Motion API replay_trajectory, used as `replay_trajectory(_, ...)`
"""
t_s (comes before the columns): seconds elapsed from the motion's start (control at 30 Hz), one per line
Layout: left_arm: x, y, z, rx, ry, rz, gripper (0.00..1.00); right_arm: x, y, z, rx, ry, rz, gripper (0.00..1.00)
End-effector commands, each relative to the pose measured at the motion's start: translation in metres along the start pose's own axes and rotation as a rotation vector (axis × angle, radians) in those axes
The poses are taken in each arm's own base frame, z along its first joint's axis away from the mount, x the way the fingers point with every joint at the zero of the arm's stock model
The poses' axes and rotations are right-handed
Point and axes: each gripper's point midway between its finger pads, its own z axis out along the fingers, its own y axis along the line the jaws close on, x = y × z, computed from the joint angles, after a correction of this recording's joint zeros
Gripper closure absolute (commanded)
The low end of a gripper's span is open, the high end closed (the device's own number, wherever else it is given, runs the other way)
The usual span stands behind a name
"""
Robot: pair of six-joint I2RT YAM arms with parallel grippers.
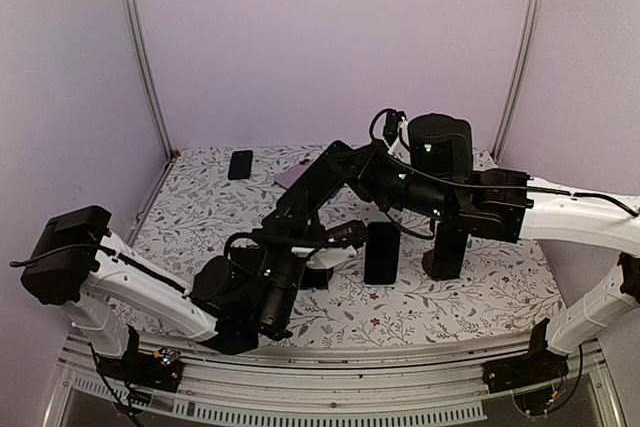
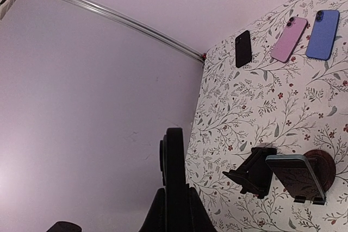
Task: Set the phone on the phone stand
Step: Pass from the right arm to the left
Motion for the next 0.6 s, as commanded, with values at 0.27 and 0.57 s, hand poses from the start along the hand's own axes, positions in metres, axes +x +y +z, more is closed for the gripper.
replay_trajectory(0.27, 0.022, 0.049, 0.009, -0.139, 0.085, -0.301, 1.00, -0.012, 0.029, -0.015, -0.110, -0.026, 0.061, 0.98)
replay_trajectory(0.57, 0.038, 0.082, 0.011, -0.178, 0.132, -0.470, 1.00, -0.009, 0.035, -0.023, -0.186, -0.020, -0.032, 0.30)
